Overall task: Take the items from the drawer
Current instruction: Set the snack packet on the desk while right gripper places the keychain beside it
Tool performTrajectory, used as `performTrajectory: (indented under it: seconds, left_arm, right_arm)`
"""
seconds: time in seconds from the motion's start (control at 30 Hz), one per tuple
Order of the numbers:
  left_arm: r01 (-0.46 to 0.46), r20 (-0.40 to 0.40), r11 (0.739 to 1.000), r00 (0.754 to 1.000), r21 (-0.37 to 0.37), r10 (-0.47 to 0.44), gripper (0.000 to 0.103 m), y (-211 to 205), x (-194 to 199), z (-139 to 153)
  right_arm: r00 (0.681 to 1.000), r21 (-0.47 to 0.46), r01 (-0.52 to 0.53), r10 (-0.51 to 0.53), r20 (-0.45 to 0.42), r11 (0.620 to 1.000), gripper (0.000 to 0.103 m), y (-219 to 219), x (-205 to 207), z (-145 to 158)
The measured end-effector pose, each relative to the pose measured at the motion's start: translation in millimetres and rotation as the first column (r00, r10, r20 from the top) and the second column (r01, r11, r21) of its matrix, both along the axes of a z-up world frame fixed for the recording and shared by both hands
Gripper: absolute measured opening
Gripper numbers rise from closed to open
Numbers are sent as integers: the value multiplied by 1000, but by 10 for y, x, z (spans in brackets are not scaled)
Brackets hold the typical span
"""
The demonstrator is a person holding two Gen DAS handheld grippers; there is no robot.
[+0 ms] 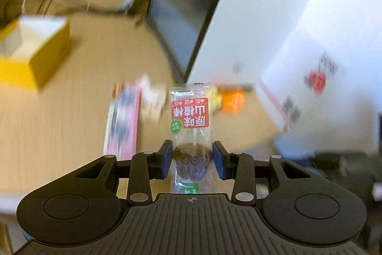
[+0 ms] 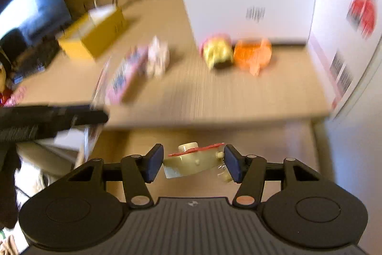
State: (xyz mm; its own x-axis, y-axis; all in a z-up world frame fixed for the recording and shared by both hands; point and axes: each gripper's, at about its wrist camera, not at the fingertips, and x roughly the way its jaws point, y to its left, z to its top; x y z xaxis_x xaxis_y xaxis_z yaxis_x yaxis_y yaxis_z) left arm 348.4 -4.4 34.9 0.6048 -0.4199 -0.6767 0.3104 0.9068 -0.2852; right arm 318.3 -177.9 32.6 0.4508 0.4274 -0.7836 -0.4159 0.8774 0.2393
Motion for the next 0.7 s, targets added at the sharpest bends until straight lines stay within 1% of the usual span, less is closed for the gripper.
performTrajectory:
  seconds: [0.07, 0.1, 0.13, 0.17, 0.2, 0.23, 0.3, 0.33, 0.37, 0.4, 0.43, 0.47, 0.53, 0.57, 0.7]
  left_arm:
    - [3, 50, 1000, 999, -10, -2, 41, -95, 250, 6]
    - [15, 60, 1000, 998, -8, -14, 41, -147, 360, -38]
    - [32, 53, 999, 998, -5, -31, 41, -214, 499, -128]
    - [40, 30, 999, 999, -6, -40, 41, -240, 597, -226]
    - [43, -14, 999, 999, -3, -43, 41, -294, 731, -375]
    - [40, -49, 999, 998, 12, -40, 41, -348, 836, -530]
    - [28, -68, 996, 997, 82, -22, 42, -432, 924, -747]
    - [20, -70, 991, 998, 133, -10, 42, -484, 962, -849]
    - [17, -32, 988, 999, 156, -12, 43, -513, 946, -887]
    - [19, 5, 985, 1000, 173, -20, 44, -552, 927, -893]
    - [24, 0, 982, 1000, 185, -24, 43, -516, 917, -894]
    - [22, -7, 984, 1000, 177, -21, 43, -514, 932, -883]
    - [0, 5, 992, 1000, 124, -1, 42, -441, 905, -795]
    - [-16, 25, 994, 1000, 106, 14, 42, -392, 860, -713]
    - [-87, 95, 995, 992, 53, 82, 42, -179, 621, -421]
  right_arm:
    - [999, 15, 14, -15, 39, 1000, 56, -42, -13, 155]
    - [998, 13, 21, -22, 59, 1000, 56, -73, 29, 209]
    - [997, 6, 28, -28, 74, 1000, 56, -94, 35, 244]
    - [996, -3, 32, -32, 85, 999, 56, -107, 43, 268]
    - [995, -16, 39, -37, 96, 999, 56, -115, 31, 293]
    - [994, -26, 44, -41, 102, 999, 56, -133, 28, 308]
    - [993, -43, 52, -47, 111, 998, 56, -182, -18, 329]
    - [992, -53, 55, -49, 117, 997, 56, -209, -3, 355]
    - [991, -65, 59, -51, 128, 996, 56, -237, -69, 392]
    - [989, -78, 64, -53, 140, 995, 56, -242, -89, 390]
    - [987, -88, 69, -55, 153, 994, 56, -258, -103, 387]
    - [985, -90, 74, -59, 161, 993, 56, -304, -148, 380]
    - [983, -82, 83, -68, 168, 993, 56, -347, -107, 394]
    - [983, -75, 86, -72, 168, 993, 56, -359, -78, 396]
    - [983, -42, 85, -77, 164, 995, 56, -345, 65, 393]
